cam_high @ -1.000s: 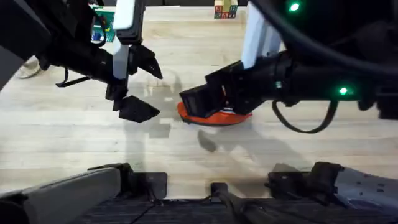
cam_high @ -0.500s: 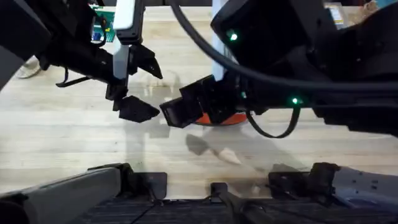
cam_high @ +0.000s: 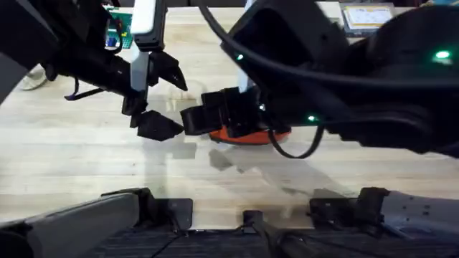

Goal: Unzip the bag, pick up the pens from the table one at a time and place them inside, then zip the bag closed.

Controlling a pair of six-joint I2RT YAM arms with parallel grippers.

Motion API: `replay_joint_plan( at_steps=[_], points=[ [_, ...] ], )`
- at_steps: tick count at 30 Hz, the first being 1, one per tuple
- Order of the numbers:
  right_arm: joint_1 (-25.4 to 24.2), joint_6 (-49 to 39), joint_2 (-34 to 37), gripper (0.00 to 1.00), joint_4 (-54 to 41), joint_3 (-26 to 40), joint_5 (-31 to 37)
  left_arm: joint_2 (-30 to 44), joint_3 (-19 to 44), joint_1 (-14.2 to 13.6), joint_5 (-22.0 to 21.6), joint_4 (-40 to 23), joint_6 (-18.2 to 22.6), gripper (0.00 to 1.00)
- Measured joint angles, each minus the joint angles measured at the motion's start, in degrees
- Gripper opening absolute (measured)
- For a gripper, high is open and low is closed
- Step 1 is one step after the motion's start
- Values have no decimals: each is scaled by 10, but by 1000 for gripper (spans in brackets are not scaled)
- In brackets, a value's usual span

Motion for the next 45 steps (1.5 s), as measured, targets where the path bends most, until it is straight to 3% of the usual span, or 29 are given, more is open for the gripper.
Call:
replay_joint_plan(
  at_steps=[10,30,45],
  points=[
    [29,50,44,997,6,0,25,0,0,0,0,0,0,993],
    [31,145,124,998,20,0,56,0,0,4,-1,-1,0,993],
    [31,158,162,992,52,0,99,0,0,8,-7,-1,2,994]
  ],
)
